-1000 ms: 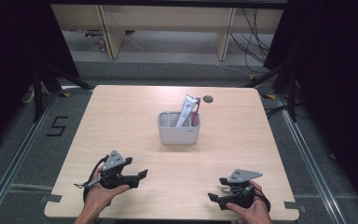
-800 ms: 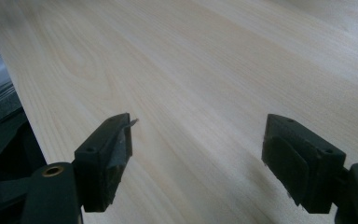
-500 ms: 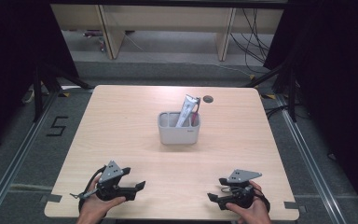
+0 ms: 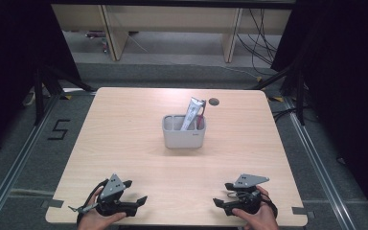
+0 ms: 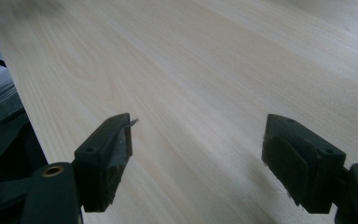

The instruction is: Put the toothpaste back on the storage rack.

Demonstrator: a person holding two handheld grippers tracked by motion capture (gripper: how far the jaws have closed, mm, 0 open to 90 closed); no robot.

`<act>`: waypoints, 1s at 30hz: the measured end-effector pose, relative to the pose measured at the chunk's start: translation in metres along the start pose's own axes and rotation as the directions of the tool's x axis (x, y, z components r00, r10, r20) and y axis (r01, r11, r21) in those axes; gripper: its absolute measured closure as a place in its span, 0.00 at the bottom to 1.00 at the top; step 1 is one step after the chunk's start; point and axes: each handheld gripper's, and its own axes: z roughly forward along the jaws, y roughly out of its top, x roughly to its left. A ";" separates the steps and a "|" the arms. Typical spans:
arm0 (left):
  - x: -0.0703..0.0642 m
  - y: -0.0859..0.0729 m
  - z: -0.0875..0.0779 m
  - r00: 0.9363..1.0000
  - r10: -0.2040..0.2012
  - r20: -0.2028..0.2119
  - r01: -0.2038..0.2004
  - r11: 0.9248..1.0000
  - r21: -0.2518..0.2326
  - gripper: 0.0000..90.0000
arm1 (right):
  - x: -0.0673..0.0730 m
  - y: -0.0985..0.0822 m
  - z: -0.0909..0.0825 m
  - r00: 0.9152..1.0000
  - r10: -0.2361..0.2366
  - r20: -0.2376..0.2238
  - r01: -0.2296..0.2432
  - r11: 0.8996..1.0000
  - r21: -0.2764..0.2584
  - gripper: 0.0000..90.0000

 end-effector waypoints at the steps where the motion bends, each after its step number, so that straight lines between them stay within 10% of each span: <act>1: 0.000 0.000 0.000 1.000 0.000 0.000 0.000 1.000 0.000 0.23 | 0.000 0.000 0.000 1.000 0.000 0.000 0.000 1.000 0.000 0.28; 12: -0.016 -0.007 -0.003 0.995 0.103 0.003 -0.103 0.993 0.052 0.23 | 0.003 0.000 0.000 0.999 -0.007 0.033 0.007 1.000 -0.002 0.28; 30: -0.026 -0.011 -0.004 0.992 0.129 0.005 -0.129 0.989 0.073 0.23 | 0.004 0.000 0.001 1.000 -0.019 0.022 0.019 1.000 0.006 0.28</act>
